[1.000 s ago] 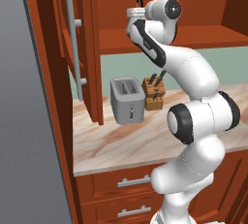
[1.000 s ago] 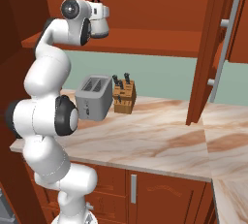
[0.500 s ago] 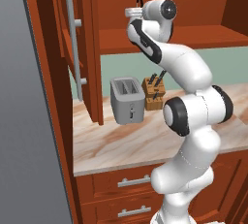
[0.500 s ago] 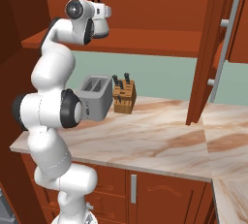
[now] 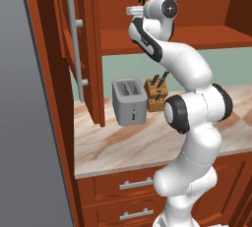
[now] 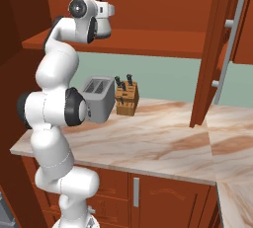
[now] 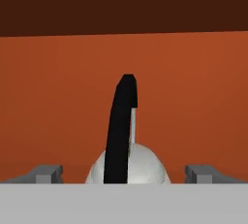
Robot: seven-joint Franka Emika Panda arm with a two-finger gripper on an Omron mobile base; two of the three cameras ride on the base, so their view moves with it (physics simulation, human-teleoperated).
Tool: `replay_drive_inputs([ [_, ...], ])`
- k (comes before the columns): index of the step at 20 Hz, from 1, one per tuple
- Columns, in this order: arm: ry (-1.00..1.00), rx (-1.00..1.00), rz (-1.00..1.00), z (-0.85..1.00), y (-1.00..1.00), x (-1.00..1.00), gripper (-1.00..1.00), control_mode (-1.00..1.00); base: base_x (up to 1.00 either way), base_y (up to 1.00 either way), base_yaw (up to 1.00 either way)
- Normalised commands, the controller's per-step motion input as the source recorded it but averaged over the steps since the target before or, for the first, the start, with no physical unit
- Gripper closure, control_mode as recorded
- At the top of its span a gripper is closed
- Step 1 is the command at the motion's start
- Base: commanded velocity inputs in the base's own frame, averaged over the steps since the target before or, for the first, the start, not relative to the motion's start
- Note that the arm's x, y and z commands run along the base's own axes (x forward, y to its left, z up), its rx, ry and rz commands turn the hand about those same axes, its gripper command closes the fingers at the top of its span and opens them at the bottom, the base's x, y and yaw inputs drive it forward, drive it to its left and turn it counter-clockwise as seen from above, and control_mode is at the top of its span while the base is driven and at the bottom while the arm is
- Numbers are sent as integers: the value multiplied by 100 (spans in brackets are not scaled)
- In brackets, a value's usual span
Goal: Open the cabinet, pick the kettle from the cabinet, and place it in the sink.
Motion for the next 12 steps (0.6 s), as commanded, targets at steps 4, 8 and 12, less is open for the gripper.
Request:
replay_drive_inputs([
  [4, 0, 0, 0, 2, 6, 19, -100, -100, 0, 0, 0],
  [8, 0, 0, 0, -2, 10, 21, -100, -100, 0, 0, 0],
  [12, 0, 0, 0, -4, 5, 15, -100, -100, 0, 0, 0],
])
